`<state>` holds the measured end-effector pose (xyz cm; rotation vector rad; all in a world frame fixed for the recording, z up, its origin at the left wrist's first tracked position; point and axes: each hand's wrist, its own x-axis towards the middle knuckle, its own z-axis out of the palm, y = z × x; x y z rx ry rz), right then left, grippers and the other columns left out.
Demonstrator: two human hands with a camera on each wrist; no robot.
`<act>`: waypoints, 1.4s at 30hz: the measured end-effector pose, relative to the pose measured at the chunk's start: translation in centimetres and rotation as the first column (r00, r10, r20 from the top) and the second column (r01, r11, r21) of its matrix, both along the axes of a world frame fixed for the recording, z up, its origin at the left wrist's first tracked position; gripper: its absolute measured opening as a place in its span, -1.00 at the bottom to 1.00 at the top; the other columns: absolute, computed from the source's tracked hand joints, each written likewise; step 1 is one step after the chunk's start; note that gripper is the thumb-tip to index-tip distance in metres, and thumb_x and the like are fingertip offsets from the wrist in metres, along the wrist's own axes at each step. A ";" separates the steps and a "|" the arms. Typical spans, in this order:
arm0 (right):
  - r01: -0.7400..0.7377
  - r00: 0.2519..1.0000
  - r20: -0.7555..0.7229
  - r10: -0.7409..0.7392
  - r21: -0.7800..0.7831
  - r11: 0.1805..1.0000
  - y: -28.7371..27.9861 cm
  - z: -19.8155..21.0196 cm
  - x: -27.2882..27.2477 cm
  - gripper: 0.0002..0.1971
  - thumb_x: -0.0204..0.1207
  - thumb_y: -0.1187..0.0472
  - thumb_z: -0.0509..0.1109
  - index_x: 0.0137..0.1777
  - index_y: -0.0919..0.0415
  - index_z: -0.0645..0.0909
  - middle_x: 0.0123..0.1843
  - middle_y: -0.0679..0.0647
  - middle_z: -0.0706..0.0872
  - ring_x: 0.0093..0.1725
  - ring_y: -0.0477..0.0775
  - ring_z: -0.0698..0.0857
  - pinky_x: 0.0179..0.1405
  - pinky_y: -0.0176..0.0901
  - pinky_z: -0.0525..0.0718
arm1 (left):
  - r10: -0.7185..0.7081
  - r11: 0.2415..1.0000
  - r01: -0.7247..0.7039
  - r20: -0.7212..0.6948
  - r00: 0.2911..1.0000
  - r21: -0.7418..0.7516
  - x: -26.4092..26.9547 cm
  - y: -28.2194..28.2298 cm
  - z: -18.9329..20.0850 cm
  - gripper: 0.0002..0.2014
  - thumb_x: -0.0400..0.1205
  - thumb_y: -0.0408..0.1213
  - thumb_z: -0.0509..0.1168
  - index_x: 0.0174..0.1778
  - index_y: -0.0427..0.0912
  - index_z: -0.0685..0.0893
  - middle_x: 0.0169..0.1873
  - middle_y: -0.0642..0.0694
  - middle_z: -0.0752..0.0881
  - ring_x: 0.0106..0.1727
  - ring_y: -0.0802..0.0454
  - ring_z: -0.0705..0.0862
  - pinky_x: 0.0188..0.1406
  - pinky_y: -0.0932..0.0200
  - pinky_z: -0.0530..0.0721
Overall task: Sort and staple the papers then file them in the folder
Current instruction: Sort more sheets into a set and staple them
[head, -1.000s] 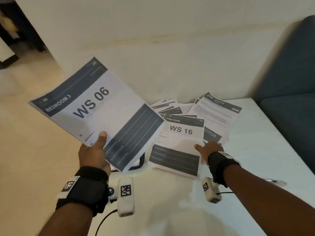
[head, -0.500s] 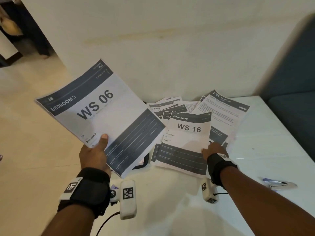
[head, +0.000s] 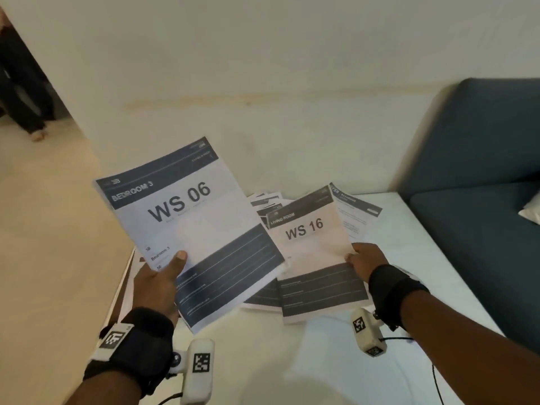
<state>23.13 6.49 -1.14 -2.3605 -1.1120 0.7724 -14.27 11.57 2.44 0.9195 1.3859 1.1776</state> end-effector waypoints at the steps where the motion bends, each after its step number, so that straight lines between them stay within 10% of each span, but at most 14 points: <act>1: -0.033 0.999 -0.021 0.034 0.038 0.999 -0.2 1.2 0.2 -0.74 0.64 0.30 0.32 0.25 0.40 0.65 0.30 0.31 0.66 0.30 0.32 0.60 0.34 0.02 0.52 | -0.061 0.998 0.061 0.003 0.998 0.018 0.6 -0.2 0.3 -0.86 0.67 -0.21 0.37 0.12 0.03 0.63 0.08 -0.09 0.75 0.12 -0.24 0.71 0.09 -0.25 0.71; 13: 0.149 0.870 -0.492 0.042 0.342 0.928 -7.1 9.6 -1.3 -0.82 0.71 0.19 0.25 0.12 0.08 0.70 0.12 0.00 0.79 0.15 0.13 0.72 0.17 0.00 0.68 | -0.349 0.933 0.360 0.179 0.920 -0.030 5.2 -2.0 1.5 -0.77 0.68 -0.27 0.29 0.26 -0.14 0.60 0.08 -0.18 0.82 0.04 -0.27 0.81 -0.10 -0.20 0.77; 18: 0.152 0.856 -0.512 0.068 0.376 0.914 -7.9 10.3 -1.5 -0.81 0.70 0.22 0.26 0.06 0.07 0.72 0.04 -0.01 0.83 0.06 0.10 0.76 -0.06 -0.17 0.70 | -0.341 0.932 0.357 0.182 0.922 -0.065 4.9 -1.9 1.0 -0.71 0.65 -0.28 0.31 0.29 -0.18 0.59 0.13 -0.24 0.79 0.10 -0.38 0.77 0.12 -0.42 0.70; 25: 0.083 0.797 -0.576 0.181 0.402 0.912 -7.9 10.3 -2.9 -0.79 0.68 0.21 0.28 0.19 0.15 0.70 0.12 0.04 0.82 0.14 0.21 0.77 0.16 0.16 0.76 | -0.382 0.914 0.396 0.141 0.913 -0.089 6.5 -2.5 1.1 -0.79 0.68 -0.29 0.30 0.22 -0.20 0.61 0.07 -0.23 0.81 0.08 -0.36 0.78 0.16 -0.42 0.69; 31: -0.028 0.793 -0.563 0.233 0.348 0.937 -8.0 8.5 -4.2 -0.51 0.32 -0.20 0.44 0.20 0.01 0.68 0.06 -0.05 0.83 0.12 0.10 0.78 0.16 0.15 0.76 | -0.465 0.882 0.465 0.021 0.885 -0.072 7.8 -2.8 0.5 -0.81 0.71 -0.25 0.28 0.22 -0.14 0.62 0.11 -0.16 0.80 0.09 -0.24 0.78 0.12 -0.25 0.76; 42: -0.043 0.820 -0.531 0.213 0.315 0.948 -7.7 5.1 -3.8 -0.77 0.58 0.19 0.45 0.22 0.05 0.63 0.10 0.07 0.81 0.12 0.17 0.77 0.21 0.27 0.73 | -0.558 0.826 0.558 0.021 0.829 -0.078 9.2 -3.7 -0.1 -0.74 0.70 -0.40 0.28 0.28 -0.08 0.59 0.10 -0.12 0.80 0.12 -0.19 0.79 0.17 -0.23 0.74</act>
